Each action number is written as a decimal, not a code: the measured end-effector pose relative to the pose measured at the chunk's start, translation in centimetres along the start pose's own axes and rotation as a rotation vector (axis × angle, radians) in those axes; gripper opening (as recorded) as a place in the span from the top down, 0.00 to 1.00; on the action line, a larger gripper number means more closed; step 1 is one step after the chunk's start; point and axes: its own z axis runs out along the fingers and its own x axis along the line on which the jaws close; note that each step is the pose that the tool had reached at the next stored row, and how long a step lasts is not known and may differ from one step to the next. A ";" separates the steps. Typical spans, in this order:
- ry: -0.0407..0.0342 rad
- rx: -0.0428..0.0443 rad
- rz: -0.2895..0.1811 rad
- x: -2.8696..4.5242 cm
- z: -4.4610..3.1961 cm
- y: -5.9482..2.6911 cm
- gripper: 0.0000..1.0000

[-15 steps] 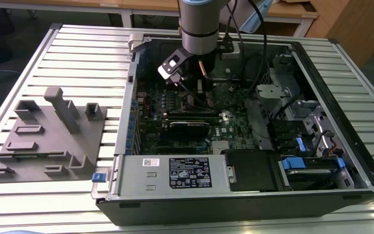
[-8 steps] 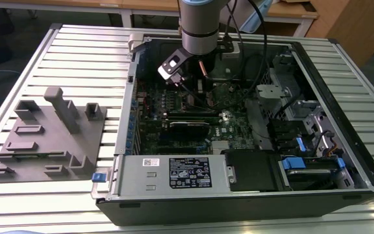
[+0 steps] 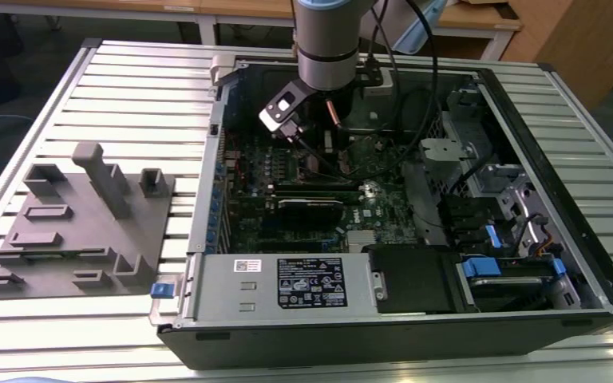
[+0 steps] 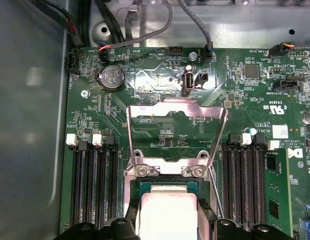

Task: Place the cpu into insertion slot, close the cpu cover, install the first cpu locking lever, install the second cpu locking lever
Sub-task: 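Place the cpu into insertion slot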

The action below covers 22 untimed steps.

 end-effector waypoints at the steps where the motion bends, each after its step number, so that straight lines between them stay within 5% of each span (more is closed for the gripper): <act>1: 0.0000 -0.0001 0.000 0.00 0.01 -0.01 0.46; 22: -0.0015 -0.0002 -0.003 -0.09 0.43 -0.13 0.46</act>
